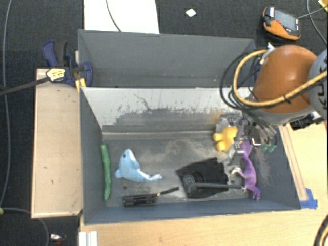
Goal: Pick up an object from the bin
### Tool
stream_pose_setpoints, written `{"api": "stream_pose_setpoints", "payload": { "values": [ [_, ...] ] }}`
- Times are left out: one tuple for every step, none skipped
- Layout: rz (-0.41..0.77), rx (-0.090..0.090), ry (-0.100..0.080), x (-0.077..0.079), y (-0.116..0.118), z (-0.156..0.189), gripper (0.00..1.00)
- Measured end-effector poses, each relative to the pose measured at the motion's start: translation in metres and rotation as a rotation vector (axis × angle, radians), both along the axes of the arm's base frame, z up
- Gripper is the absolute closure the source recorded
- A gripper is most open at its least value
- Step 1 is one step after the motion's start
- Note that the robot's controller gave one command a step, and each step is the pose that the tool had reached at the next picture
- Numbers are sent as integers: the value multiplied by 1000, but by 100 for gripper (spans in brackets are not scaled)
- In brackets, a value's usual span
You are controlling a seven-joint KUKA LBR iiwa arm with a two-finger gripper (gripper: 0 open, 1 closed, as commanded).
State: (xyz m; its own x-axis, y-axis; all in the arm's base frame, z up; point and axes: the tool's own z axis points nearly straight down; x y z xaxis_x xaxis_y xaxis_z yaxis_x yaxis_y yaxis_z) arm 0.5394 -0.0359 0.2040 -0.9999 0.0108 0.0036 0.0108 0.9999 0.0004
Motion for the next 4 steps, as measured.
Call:
{"api": "stream_pose_setpoints", "payload": {
  "values": [
    [2,-1,-8,2,0,4,0],
    [483,0,-7,-17,31,-14,0],
    [590,0,-13,-8,59,-20,0],
    [495,0,-11,-36,62,-40,0]
  ]
}}
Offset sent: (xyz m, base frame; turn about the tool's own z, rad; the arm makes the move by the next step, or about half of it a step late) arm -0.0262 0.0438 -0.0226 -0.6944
